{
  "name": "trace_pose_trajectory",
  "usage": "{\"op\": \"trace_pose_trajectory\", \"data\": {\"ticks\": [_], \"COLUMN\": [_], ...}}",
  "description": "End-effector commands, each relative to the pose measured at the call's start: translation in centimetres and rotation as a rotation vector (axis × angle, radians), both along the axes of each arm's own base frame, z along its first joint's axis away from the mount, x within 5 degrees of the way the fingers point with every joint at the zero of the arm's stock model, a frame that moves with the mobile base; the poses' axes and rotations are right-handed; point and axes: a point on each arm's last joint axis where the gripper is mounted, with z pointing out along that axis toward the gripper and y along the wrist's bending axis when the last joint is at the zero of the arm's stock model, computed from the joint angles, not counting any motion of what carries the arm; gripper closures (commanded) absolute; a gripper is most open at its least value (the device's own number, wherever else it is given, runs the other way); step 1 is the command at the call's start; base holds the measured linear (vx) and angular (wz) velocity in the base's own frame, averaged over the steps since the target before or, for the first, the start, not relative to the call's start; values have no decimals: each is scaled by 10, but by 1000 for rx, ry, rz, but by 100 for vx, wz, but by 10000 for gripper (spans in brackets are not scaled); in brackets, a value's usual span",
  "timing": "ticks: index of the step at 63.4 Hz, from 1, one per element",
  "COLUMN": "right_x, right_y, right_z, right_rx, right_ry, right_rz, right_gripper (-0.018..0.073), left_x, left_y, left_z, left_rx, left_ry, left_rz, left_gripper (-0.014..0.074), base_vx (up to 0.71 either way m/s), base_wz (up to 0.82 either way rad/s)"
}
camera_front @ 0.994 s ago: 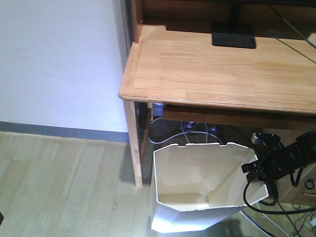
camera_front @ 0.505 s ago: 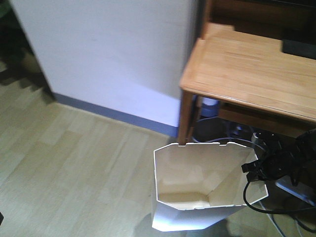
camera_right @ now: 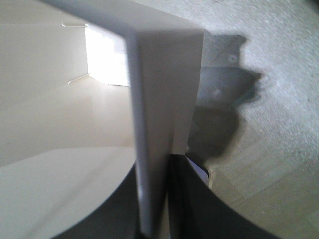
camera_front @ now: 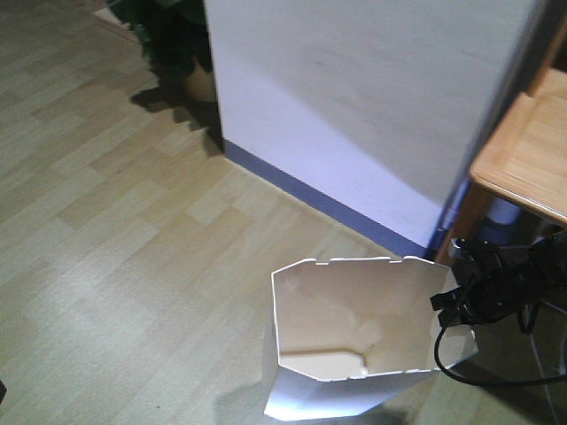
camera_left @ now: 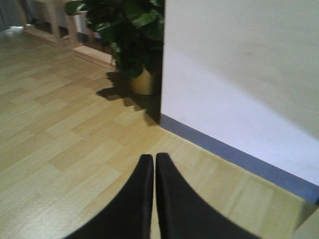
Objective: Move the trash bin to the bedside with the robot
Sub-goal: 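Hold the bin with the right gripper while the base turns toward the bed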
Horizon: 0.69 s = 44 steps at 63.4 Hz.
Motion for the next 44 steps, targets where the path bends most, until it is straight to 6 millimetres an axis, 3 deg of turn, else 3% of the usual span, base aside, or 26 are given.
{"op": "trace_pose_trajectory", "data": {"ticks": [1,44], "right_x": [10,10], "right_y": [8,8], "right_z": [28,28], "right_rx": [134,134], "right_ry": [-42,-42], "right_rz": [-5,-5], "right_gripper": [561,561], "left_x": [3,3], "left_y": [0,0], "left_z": [4,4], "left_rx": [-6,-6], "left_ry": [-52,-52], "left_rz": [-2,-2], "left_gripper": [603,603], "base_vx": [4,12], "base_wz": [49,51]}}
